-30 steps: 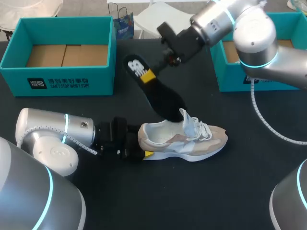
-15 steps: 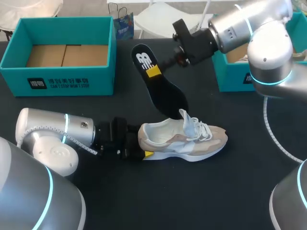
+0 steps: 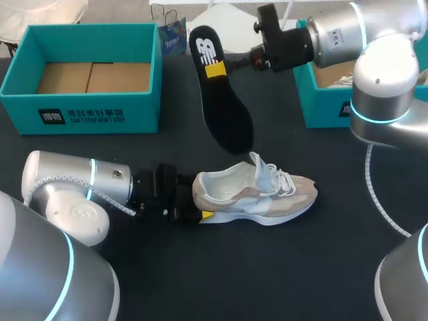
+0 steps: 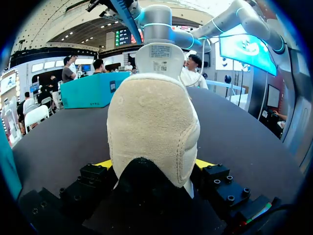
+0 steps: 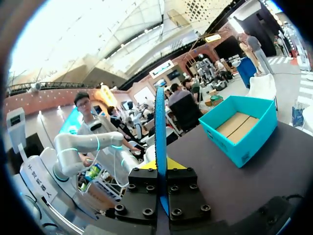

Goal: Take the shoe out of the shoebox, open the shoe tongue, remove and reinsert the insole, then place the shoe into the shoebox

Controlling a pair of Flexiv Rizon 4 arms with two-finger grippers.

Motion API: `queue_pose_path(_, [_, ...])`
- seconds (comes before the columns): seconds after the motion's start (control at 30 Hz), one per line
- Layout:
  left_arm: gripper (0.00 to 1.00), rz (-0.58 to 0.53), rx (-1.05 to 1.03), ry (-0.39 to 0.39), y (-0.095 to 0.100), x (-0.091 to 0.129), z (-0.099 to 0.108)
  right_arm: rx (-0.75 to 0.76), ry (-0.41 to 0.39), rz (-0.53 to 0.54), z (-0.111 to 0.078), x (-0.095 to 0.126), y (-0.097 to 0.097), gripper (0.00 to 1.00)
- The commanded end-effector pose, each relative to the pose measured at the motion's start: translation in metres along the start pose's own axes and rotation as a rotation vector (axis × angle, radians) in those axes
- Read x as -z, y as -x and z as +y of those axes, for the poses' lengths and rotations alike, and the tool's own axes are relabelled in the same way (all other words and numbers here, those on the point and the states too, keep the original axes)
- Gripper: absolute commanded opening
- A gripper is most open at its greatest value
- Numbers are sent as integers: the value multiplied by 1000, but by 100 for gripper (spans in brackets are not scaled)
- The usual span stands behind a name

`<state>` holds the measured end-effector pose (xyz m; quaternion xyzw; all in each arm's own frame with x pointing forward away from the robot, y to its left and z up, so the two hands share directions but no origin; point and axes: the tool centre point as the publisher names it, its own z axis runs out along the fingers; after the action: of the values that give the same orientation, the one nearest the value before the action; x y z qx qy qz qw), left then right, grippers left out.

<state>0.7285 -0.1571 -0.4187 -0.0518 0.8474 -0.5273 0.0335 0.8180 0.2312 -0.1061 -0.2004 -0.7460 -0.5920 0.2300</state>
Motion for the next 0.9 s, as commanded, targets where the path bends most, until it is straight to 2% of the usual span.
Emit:
queue_pose_path(0.03, [0, 1, 0, 4, 0, -1, 2, -24, 12, 1, 7, 24, -18, 0])
queue_pose_path(0.13, [0, 1, 0, 4, 0, -1, 2, -71, 7, -6, 11, 35, -25, 0])
queue_pose_path(0.27, [0, 1, 0, 4, 0, -1, 2, -130, 44, 24, 15, 42, -35, 0])
queue_pose_path(0.3, [0, 1, 0, 4, 0, -1, 2, -189, 60, 56, 13, 44, -39, 0])
queue_pose_path(0.33, [0, 1, 0, 4, 0, -1, 2, -211, 50, 42, 12, 45, -40, 0])
queue_pose_path(0.37, [0, 1, 0, 4, 0, -1, 2, -214, 32, 18, 11, 47, -40, 0])
queue_pose_path(0.87, [0, 1, 0, 4, 0, -1, 2, -214, 32, 18, 11, 47, -40, 0])
queue_pose_path(0.9, [0, 1, 0, 4, 0, -1, 2, -222, 58, 20, 12, 48, -45, 0])
